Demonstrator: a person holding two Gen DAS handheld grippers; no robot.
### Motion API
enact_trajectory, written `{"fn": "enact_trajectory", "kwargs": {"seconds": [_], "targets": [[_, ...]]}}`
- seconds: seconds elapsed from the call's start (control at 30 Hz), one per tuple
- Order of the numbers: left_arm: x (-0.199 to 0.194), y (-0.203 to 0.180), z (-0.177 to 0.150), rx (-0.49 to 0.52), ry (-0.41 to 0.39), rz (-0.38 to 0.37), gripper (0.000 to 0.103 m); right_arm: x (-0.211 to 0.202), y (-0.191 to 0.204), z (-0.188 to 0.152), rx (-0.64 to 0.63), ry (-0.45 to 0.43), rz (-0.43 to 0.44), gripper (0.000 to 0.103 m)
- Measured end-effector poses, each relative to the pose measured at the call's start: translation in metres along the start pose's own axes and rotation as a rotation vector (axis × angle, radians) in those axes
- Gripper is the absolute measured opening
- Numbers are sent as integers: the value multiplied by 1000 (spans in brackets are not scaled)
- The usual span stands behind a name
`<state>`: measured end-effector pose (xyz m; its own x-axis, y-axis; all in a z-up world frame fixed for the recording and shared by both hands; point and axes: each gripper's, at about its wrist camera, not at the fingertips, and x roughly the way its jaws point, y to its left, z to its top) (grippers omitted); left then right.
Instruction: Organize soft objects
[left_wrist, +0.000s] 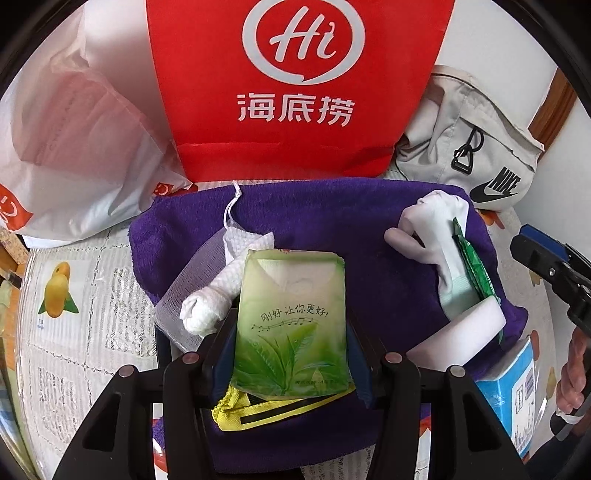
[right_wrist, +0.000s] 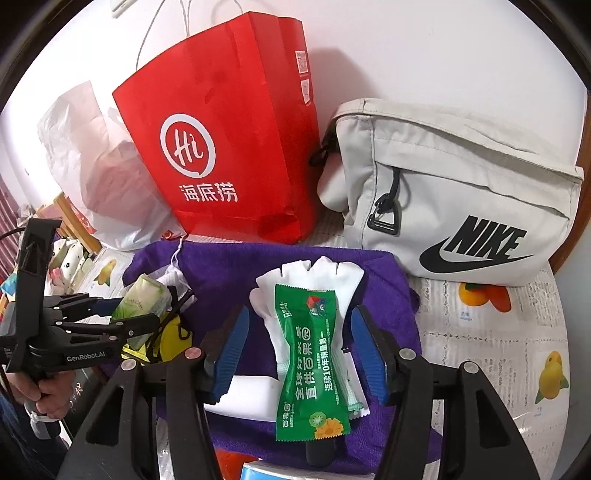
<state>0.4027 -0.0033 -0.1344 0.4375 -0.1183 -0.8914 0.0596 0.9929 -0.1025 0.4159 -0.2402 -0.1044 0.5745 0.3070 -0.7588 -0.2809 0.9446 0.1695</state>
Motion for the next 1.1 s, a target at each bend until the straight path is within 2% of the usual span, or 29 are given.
{"fn": "enact_trajectory", "kwargs": {"seconds": [0.1, 0.2, 0.4, 0.53, 0.6, 0.77, 0.9, 1.1], "targets": [[0, 0, 0, 0, 1, -3, 62, 0, 0, 0, 1, -1, 1, 57], [-4, 0, 1, 1, -11, -9, 66, -1, 0, 1, 3, 0, 1, 58], [-12, -1, 3, 4, -19, -7, 67, -5, 1, 2, 2, -6, -1, 58], [-20, -2, 4, 12, -30, 6, 67, -10, 5, 2, -2, -10, -6, 66], [-28, -3, 3, 15, -36, 14, 67, -13, 9, 3, 0, -6, -13, 66], [-55, -14, -3, 46, -90, 21, 80, -30, 19, 3, 6, -8, -2, 70], [-73, -23, -15, 47, -96, 1, 80, -52, 28, -5, 0, -9, -39, 80], [-124, -36, -47, 93, -168, 19, 85, -96, 33, -39, 55, -5, -71, 82]]}}
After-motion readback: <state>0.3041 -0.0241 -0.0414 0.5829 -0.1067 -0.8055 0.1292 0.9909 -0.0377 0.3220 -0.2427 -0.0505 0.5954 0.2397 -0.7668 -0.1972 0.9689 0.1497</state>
